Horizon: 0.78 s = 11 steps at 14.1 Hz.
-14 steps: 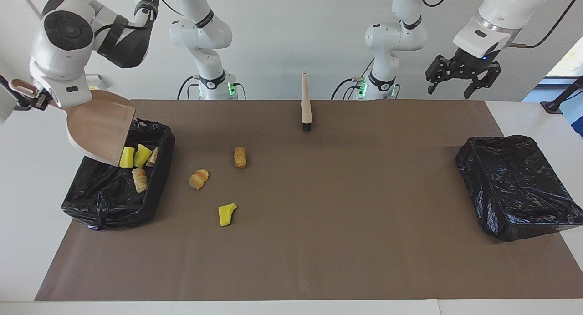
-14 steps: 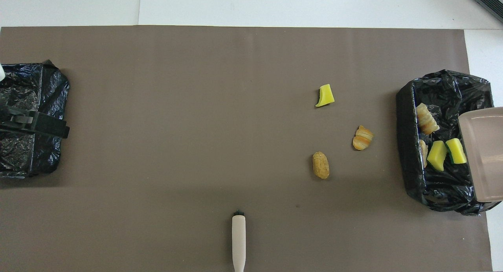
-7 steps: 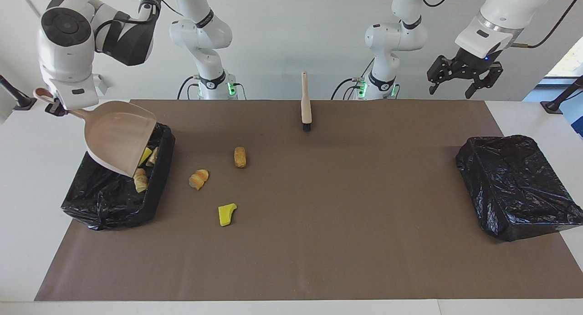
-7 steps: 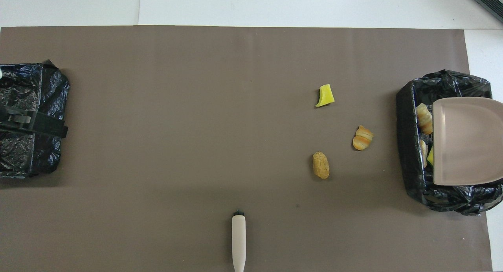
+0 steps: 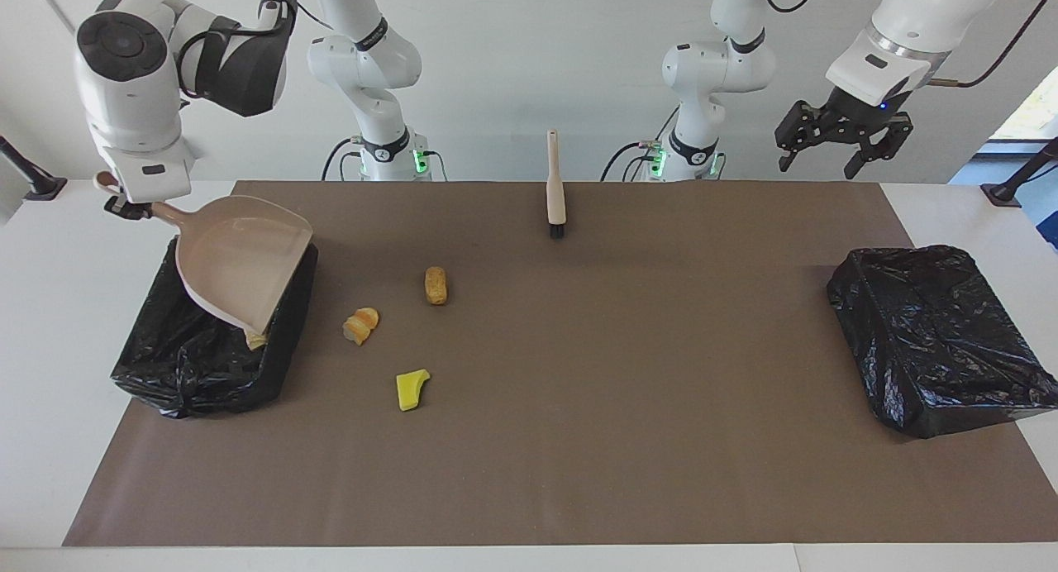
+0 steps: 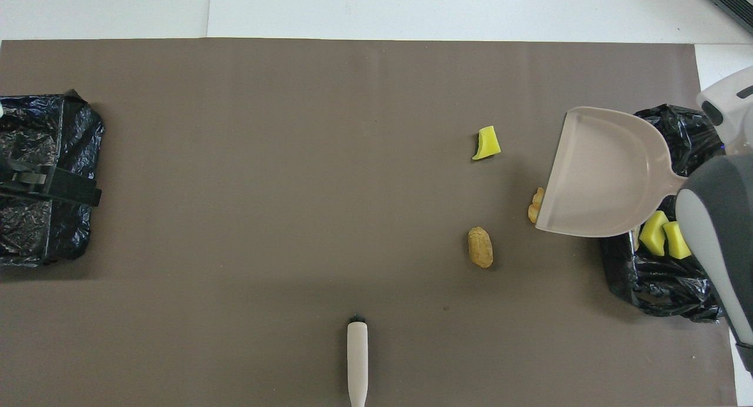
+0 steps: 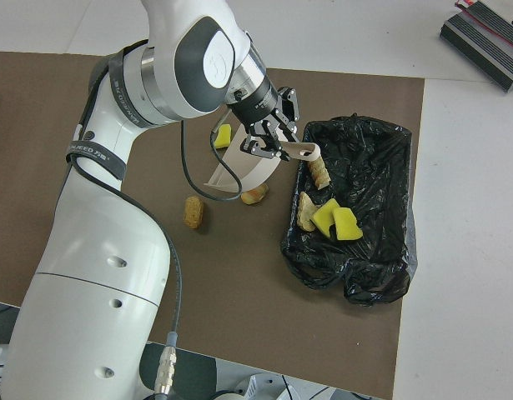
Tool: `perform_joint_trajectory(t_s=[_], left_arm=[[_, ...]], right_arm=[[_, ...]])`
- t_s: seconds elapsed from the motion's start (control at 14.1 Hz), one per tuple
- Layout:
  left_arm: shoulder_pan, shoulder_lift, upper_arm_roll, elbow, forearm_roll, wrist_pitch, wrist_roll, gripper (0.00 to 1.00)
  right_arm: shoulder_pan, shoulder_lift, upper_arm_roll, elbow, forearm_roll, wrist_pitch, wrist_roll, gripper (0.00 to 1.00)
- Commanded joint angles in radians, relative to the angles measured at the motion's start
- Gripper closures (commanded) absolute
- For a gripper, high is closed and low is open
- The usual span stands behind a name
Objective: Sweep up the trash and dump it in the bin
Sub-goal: 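Bring the empty dustpan back toward the table center with the right gripper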
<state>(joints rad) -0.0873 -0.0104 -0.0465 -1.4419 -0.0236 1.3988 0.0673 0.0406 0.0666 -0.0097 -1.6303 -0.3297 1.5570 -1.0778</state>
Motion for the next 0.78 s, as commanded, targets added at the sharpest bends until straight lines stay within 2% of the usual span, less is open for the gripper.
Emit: perform_joint_trajectory(t_s=[0.0, 0.28, 0.57, 0.71], left_arm=[[0.007, -0.005, -0.006, 0.009, 0.017, -0.018, 0.011, 0.00], [-0.003, -0.005, -0.007, 0.008, 0.016, -0.023, 0.008, 0.00], [0.006, -0.006, -0.006, 0.008, 0.016, -0.030, 0.009, 0.00], [0.006, -0.007, -0.006, 0.008, 0.017, -0.029, 0.008, 0.00]], right_arm=[[0.048, 0.007, -0.001, 0.003, 0.118, 0.032, 0.225, 1.00], [0.169, 0.110, -0.001, 0.066, 0.248, 0.069, 0.719, 1.00], [0.266, 0.202, 0.002, 0.087, 0.328, 0.191, 1.069, 1.00], [0.291, 0.254, 0.004, 0.136, 0.403, 0.218, 1.206, 1.00]])
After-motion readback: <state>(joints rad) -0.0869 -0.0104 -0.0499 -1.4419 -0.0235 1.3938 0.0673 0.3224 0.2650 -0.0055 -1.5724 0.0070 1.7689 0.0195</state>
